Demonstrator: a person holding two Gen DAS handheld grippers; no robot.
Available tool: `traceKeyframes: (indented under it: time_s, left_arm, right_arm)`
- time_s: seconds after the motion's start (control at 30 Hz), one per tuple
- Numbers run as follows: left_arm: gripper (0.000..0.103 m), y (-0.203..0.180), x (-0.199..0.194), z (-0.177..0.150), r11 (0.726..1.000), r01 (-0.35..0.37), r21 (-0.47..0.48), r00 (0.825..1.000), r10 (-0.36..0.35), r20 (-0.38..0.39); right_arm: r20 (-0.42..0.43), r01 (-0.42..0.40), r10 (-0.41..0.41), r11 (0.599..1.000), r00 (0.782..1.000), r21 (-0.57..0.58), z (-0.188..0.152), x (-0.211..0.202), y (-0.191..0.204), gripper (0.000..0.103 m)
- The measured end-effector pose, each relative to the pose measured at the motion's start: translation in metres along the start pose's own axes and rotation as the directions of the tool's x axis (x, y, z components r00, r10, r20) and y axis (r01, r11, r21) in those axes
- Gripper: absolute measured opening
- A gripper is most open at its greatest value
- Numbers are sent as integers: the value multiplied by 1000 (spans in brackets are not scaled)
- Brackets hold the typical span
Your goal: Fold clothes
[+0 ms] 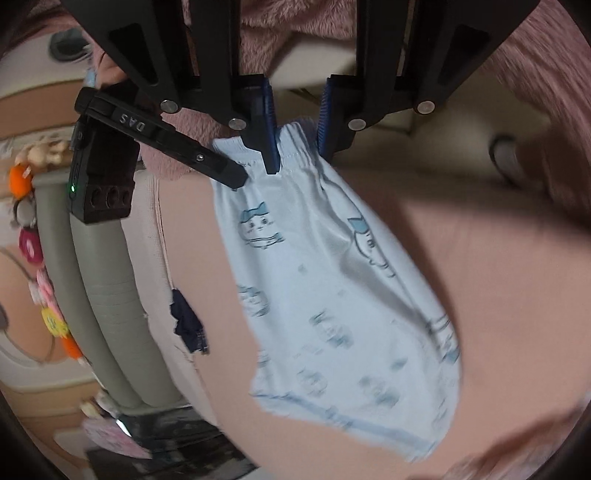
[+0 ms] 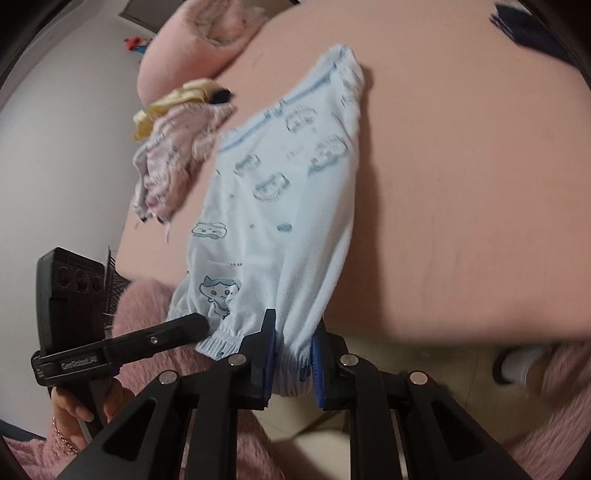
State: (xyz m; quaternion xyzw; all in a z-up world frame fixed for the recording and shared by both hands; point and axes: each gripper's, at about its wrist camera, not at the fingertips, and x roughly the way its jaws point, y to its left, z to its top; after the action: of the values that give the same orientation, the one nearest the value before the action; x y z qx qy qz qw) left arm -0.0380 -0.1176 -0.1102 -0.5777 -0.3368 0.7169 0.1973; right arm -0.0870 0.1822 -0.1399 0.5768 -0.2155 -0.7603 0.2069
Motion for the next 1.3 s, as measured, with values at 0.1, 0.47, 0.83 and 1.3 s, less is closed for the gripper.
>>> traceKeyframes:
  time_s: [0.1,0.47,0.83,1.3]
  left_arm:
    - [17,6,-6,8,997,61,-45,998,-61,16]
    - [24,24,-23,97,963,182,-198,979,-160,122]
    - [67,20,-55,139,991,-85,100,972,60,229]
    - [25,-8,23,116,812,-417,408,909,383,165]
  right_arm:
    - [1,-13,13,1000,1000,2,6,-2,1,15]
    - [99,-16,20,999,995,-41,118,7,28,16]
    - [28,-22,23,999,999,-25,183,36,16,66]
    - [93,413,-419,792,903,-449,119,65,25,29]
